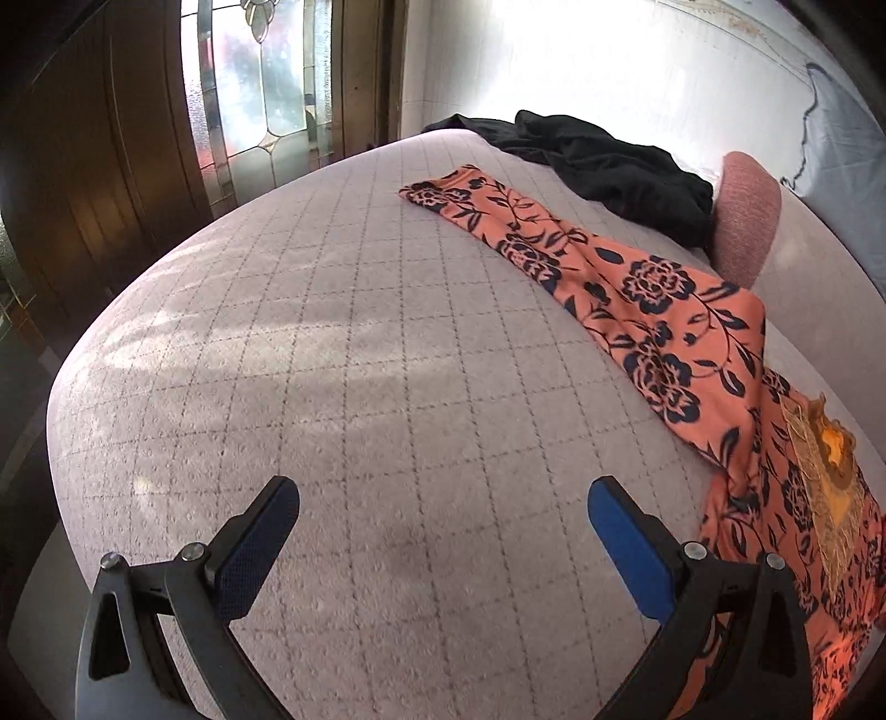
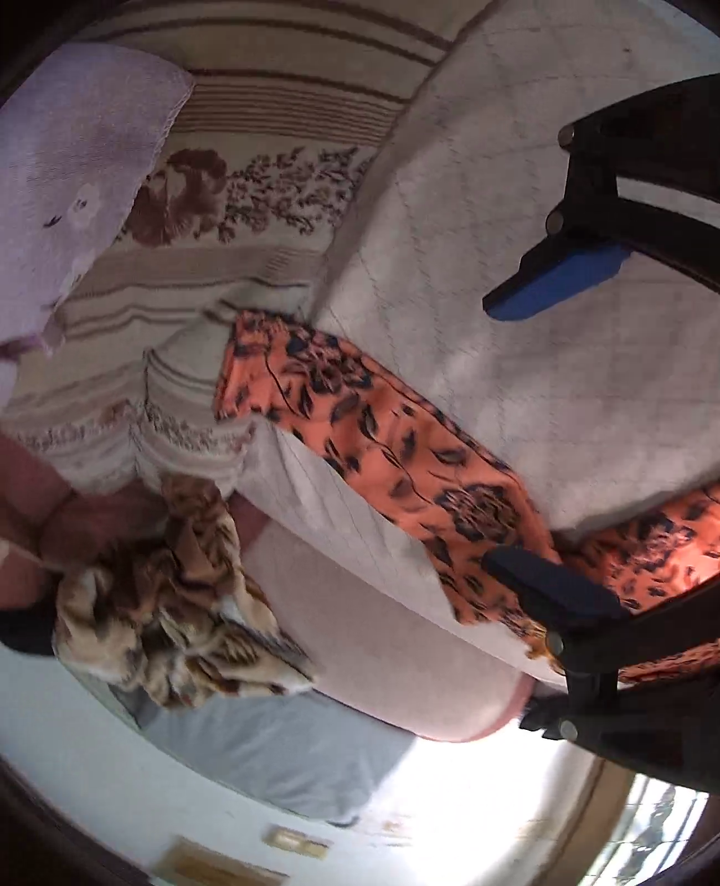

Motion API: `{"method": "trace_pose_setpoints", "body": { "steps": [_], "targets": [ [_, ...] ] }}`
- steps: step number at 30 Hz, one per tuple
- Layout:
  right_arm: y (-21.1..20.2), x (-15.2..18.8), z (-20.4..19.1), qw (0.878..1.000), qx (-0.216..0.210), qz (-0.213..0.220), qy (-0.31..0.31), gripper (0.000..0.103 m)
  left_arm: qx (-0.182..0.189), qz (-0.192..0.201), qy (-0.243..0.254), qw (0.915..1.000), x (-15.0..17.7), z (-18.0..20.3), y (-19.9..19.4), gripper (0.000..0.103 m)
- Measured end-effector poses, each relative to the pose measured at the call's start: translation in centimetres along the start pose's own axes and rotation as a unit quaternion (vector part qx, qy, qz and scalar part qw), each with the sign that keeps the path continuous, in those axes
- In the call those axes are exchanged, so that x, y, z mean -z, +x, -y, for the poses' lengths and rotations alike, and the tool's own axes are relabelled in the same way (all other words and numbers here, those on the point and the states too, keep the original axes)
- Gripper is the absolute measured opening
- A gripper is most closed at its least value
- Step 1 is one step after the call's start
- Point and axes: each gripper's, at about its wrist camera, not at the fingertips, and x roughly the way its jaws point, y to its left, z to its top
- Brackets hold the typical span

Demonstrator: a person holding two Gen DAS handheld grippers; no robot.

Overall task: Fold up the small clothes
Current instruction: 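Grasp the sleeve cuff with the right gripper and fold it across the blouse body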

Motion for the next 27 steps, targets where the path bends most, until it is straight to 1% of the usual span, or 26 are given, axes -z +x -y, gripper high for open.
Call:
{"method": "trace_pose_setpoints", "body": {
  "steps": [2,5,8,10,11,12,13,14,15,17,19,22,23,25,27],
  "targets": [
    [2.2,-3.1,0.7,0.999,0.030,0.009,0.006,0.069,-0.005,0.014,-0.021,0.9997,-0.8,-0.5,1.0,0.103],
    [5.2,-6.3,1.1,0.997,0.073,0.025,0.010,0.069,-0.015,0.020,-0.041,0.9988,-1.1,-1.3,2.9,0.103],
    [8.1,-8.1,1.0,0.992,0.121,0.033,-0.004,0.069,-0.030,-0.010,-0.046,0.9984,-0.3,-2.0,5.2,0.103],
    [9.7,-8.7,1.0,0.990,0.139,0.035,-0.003,0.069,-0.042,0.000,-0.033,0.9986,-0.4,-1.4,4.9,0.103],
    [10.2,-8.9,1.0,0.989,0.144,0.038,-0.001,0.069,-0.039,-0.001,-0.029,0.9988,-0.3,-1.4,5.0,0.103],
    [10.7,-9.1,0.9,0.988,0.148,0.042,-0.001,0.061,-0.041,-0.006,-0.027,0.9988,-0.3,-1.4,5.3,0.103],
    [11.2,-9.3,0.8,0.986,0.158,0.043,-0.003,0.050,-0.042,-0.009,-0.024,0.9988,-0.2,-1.4,5.5,0.103],
    [11.8,-9.5,0.6,0.985,0.170,0.039,-0.008,0.012,-0.045,-0.010,-0.021,0.9987,-0.2,-1.4,5.5,0.103],
    [12.2,-9.7,0.2,0.984,0.174,0.034,-0.017,0.005,-0.047,-0.011,-0.020,0.9987,-0.2,-1.4,5.6,0.103],
    [12.0,-10.0,-1.6,0.980,0.188,0.044,-0.053,0.005,-0.047,-0.016,-0.023,0.9985,-0.3,-1.6,5.8,0.103],
    [10.6,-10.2,-4.6,0.977,0.180,0.064,-0.097,0.005,-0.045,-0.016,-0.030,0.9984,-0.4,-1.8,5.9,0.103],
    [6.9,-10.3,-11.2,0.969,0.141,0.107,-0.169,0.005,-0.041,-0.014,-0.030,0.9986,-0.4,-2.0,5.8,0.103],
    [5.4,-10.2,-13.9,0.967,0.121,0.122,-0.188,0.005,-0.042,-0.013,-0.027,0.9987,-0.3,-2.0,5.7,0.103],
    [2.1,-9.2,-19.5,0.961,0.065,0.149,-0.223,0.005,-0.044,-0.014,-0.022,0.9987,-0.2,-1.9,5.6,0.103],
    [-0.9,-6.8,-25.2,0.951,-0.001,0.163,-0.263,0.005,-0.048,-0.016,-0.016,0.9986,-0.2,-1.8,5.6,0.103]
  ]
}}
